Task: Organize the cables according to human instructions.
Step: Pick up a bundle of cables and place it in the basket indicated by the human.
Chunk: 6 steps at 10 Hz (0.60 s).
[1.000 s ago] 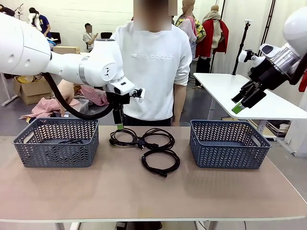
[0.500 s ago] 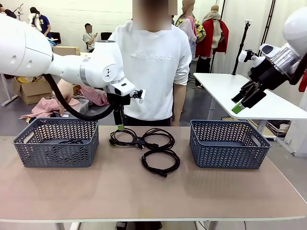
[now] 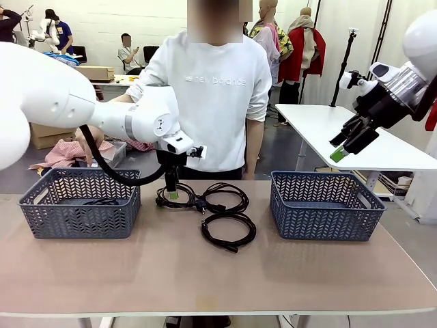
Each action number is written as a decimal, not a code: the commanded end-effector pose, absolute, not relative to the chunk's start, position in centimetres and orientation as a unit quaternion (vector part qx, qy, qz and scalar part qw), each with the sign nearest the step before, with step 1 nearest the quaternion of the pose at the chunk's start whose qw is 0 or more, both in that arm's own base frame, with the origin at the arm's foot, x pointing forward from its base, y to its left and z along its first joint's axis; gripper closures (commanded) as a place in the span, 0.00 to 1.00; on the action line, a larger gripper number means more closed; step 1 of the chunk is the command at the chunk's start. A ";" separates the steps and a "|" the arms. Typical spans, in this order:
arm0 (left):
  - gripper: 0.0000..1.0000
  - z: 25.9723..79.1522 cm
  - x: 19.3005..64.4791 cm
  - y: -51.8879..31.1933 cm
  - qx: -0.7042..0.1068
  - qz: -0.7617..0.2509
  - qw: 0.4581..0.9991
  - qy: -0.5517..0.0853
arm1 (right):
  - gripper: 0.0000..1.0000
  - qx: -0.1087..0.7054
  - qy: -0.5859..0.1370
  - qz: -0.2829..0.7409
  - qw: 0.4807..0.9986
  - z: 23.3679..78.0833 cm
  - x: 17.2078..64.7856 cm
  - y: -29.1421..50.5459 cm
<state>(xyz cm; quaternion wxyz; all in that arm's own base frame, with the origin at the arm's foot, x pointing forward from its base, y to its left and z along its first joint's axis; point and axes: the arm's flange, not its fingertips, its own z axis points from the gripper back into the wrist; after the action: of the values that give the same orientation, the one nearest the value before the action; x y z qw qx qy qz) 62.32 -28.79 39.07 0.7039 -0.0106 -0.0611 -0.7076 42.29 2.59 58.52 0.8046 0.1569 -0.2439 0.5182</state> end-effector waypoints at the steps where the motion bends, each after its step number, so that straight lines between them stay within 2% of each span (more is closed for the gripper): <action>1: 0.00 37.9 62.8 -29.7 -0.003 -0.708 0.704 -0.043 | 0.00 0.156 -0.244 0.518 0.805 58.8 42.4 2.6; 6: 0.00 34.4 63.0 -29.3 0.004 -0.709 0.704 -0.022 | 0.00 0.156 -0.244 0.518 0.805 58.8 42.4 2.6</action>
<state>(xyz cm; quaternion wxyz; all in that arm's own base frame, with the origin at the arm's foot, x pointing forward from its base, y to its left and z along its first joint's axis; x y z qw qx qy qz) 62.76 -29.42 34.24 0.6959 -0.0073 -0.0268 -0.7176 42.29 2.59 58.51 0.8046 0.1569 -0.2439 0.5182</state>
